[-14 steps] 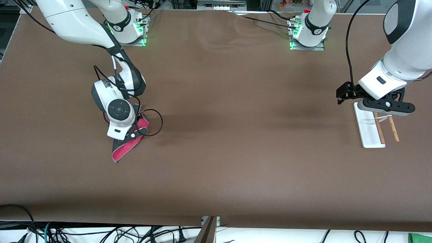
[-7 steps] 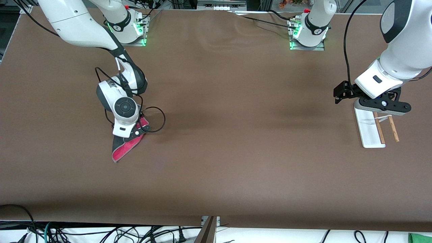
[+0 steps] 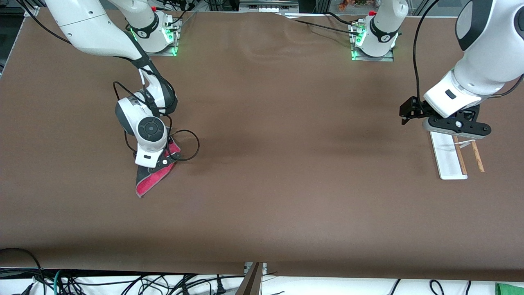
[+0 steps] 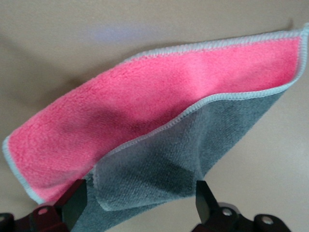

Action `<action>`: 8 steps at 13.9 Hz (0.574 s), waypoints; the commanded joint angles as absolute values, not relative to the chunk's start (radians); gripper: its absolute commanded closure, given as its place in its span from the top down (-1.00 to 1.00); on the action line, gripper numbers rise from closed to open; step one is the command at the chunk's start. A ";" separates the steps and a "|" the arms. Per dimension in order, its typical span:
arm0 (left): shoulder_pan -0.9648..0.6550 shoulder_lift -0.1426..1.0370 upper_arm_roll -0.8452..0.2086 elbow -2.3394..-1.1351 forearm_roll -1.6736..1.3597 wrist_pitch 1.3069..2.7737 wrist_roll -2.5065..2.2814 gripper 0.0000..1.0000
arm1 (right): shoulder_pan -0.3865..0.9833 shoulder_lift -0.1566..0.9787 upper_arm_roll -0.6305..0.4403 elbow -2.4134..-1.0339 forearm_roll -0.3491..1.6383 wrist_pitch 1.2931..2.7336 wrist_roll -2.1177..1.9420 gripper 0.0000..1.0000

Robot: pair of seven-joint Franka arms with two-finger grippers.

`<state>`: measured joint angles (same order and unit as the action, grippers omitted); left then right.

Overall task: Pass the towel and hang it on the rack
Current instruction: 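Close the right gripper on the towel edge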

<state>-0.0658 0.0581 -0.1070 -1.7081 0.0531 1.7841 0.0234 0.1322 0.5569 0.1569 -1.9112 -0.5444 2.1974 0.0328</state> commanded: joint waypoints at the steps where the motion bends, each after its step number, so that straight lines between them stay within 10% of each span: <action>1: -0.067 0.041 -0.107 -1.709 0.075 1.760 0.023 1.00 | 0.124 0.543 0.156 -1.924 -0.566 2.207 0.029 0.99; 6: -0.061 0.041 -0.106 -1.709 0.075 1.752 0.023 1.00 | 0.126 0.549 0.155 -1.928 -0.583 2.210 0.031 0.96; 8: -0.057 0.041 -0.104 -1.709 0.075 1.752 0.026 1.00 | 0.126 0.549 0.155 -1.924 -0.592 2.210 0.031 0.48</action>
<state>-0.0621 0.0573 -0.1035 -1.7081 0.0531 1.7672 0.0234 0.1307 0.5584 0.1538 -1.9137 -0.5680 2.1976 0.0324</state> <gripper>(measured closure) 0.000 0.106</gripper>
